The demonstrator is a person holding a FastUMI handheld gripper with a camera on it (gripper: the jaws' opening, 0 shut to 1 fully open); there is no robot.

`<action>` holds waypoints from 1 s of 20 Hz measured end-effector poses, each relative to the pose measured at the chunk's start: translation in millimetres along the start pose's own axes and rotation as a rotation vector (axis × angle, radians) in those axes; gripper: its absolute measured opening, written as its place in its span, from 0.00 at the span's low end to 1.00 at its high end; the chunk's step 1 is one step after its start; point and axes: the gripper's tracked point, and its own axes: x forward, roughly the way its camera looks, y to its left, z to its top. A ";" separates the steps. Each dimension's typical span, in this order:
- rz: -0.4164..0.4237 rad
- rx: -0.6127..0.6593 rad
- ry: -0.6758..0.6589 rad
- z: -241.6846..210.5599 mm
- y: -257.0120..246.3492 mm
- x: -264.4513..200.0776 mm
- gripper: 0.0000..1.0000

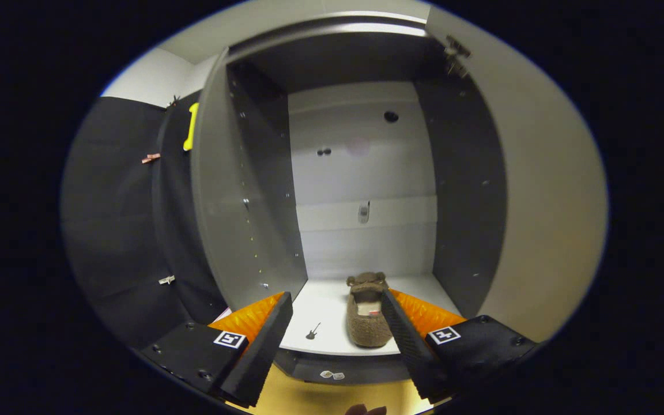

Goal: Open the shoe cabinet door, grab the shoes and put them into the shoe cabinet, then close the shoe cabinet door.

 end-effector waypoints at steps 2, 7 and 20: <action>-0.008 -0.028 -0.030 7.6 -5.1 -47.5 0.99; -0.054 -0.021 -0.061 13.2 -21.9 -156.8 0.98; -0.038 -0.030 -0.093 37.9 -109.3 -330.3 0.98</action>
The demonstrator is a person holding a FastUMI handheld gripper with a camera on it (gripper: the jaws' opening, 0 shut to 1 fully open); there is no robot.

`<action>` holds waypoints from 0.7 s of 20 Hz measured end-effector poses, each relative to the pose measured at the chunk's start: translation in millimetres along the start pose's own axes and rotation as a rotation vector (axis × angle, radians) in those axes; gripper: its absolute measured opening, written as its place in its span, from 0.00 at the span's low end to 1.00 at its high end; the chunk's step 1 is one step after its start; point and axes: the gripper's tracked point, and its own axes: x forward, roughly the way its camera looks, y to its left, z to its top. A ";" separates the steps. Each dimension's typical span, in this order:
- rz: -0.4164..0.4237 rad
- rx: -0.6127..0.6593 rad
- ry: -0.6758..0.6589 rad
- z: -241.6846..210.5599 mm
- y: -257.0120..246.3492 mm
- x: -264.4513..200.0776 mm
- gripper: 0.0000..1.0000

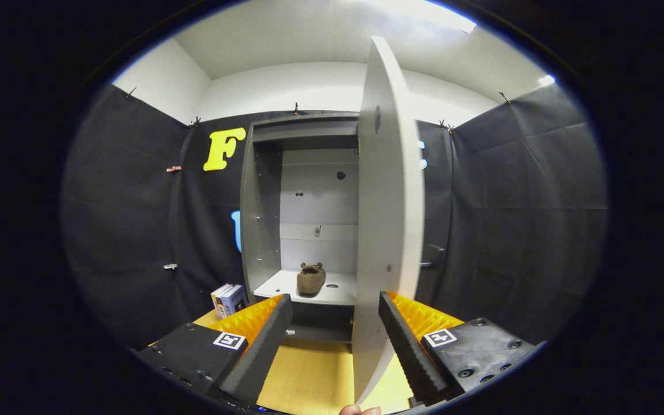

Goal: Open the shoe cabinet door, grab the shoes and put them into the shoe cabinet, then close the shoe cabinet door.

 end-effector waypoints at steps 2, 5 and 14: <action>-0.028 0.014 0.001 3.2 -15.5 0.9 0.98; -0.114 0.014 0.020 -2.2 -54.5 2.9 0.98; -0.228 0.024 0.083 -23.3 -137.2 36.6 0.98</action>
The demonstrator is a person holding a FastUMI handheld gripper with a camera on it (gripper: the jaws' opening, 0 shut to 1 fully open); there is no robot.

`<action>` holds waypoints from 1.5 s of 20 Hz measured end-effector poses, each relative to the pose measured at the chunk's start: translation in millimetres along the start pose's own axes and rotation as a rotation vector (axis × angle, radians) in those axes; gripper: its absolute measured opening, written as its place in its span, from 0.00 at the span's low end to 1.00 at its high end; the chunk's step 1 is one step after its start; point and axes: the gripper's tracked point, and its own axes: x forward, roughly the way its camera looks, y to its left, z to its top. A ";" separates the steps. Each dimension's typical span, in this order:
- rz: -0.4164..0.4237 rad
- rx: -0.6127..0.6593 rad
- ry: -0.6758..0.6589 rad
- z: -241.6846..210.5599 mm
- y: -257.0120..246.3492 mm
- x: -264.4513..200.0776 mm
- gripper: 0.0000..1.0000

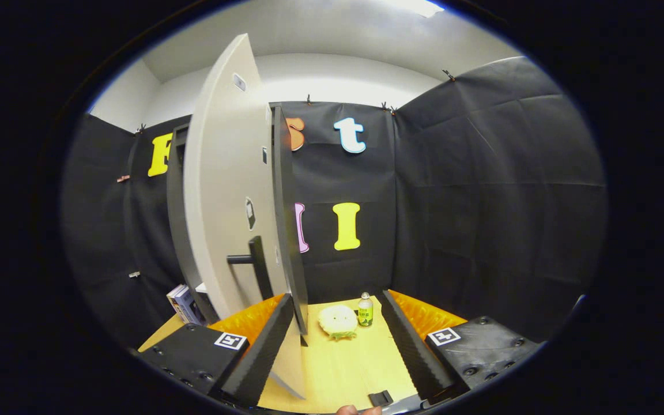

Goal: Open the shoe cabinet door, grab the shoes and put them into the shoe cabinet, then close the shoe cabinet door.

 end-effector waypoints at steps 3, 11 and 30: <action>0.042 -0.008 0.030 -10.5 13.3 13.7 0.98; 0.101 0.002 0.055 -20.4 68.8 4.3 0.98; 0.208 -0.022 0.039 -47.4 287.5 46.2 0.99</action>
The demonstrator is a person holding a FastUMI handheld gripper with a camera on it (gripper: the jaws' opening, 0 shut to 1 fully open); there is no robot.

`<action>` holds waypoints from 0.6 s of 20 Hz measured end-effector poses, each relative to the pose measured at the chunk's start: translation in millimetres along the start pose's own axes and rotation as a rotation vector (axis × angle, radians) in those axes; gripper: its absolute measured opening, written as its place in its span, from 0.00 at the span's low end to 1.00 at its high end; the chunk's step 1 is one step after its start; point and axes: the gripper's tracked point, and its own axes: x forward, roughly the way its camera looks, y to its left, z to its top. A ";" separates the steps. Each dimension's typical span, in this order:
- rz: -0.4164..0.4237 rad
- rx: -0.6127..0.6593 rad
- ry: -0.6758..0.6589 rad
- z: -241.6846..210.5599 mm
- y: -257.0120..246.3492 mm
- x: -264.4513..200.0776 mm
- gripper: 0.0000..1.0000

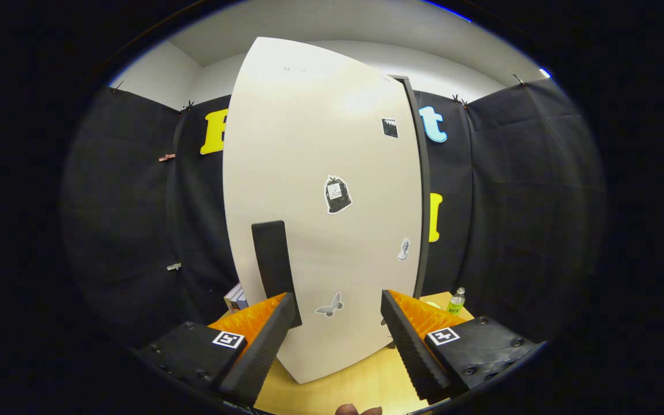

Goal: Open the shoe cabinet door, grab the shoes and put them into the shoe cabinet, then close the shoe cabinet door.

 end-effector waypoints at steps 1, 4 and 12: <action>0.002 -0.003 0.000 -2.7 2.8 3.3 0.99; 0.006 -0.018 0.008 -9.6 6.1 4.5 0.99; -0.007 -0.035 0.010 -9.9 -1.2 1.8 0.99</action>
